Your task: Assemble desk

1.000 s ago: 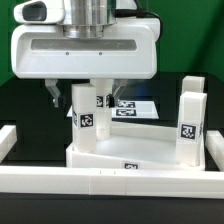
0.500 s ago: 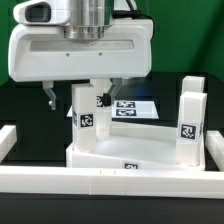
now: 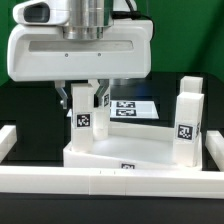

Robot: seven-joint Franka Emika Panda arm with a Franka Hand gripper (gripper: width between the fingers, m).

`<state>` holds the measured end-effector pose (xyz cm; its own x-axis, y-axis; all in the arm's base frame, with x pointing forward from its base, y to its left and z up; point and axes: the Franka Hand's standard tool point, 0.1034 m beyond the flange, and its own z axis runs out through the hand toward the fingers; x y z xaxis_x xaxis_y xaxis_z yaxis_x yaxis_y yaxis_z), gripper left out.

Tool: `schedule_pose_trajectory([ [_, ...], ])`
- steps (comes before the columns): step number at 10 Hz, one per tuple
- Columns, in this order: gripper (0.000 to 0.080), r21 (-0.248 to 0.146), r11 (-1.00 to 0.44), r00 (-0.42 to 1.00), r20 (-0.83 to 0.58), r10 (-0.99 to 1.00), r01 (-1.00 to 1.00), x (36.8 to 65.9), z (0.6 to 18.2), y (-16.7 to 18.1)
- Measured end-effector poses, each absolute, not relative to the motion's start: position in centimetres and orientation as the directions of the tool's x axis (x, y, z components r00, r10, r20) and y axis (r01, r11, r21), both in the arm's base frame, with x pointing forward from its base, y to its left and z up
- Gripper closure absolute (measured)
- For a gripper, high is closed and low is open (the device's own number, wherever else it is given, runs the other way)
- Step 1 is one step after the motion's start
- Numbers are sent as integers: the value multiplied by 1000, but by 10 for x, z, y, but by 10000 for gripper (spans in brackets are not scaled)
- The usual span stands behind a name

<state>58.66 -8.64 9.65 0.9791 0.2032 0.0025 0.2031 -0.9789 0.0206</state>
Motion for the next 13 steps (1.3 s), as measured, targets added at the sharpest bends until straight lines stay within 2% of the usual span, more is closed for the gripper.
schedule_pose_trajectory([
  [3, 511, 7, -993, 993, -18, -118, -118, 586, 97, -91],
  [6, 511, -3, -917, 917, -18, -398, -398, 586, 96, -93],
  [9, 501, -5, -835, 835, -34, -549, -550, 583, 96, -92],
  [13, 485, 20, -737, 734, -77, -675, -675, 574, 97, -84],
])
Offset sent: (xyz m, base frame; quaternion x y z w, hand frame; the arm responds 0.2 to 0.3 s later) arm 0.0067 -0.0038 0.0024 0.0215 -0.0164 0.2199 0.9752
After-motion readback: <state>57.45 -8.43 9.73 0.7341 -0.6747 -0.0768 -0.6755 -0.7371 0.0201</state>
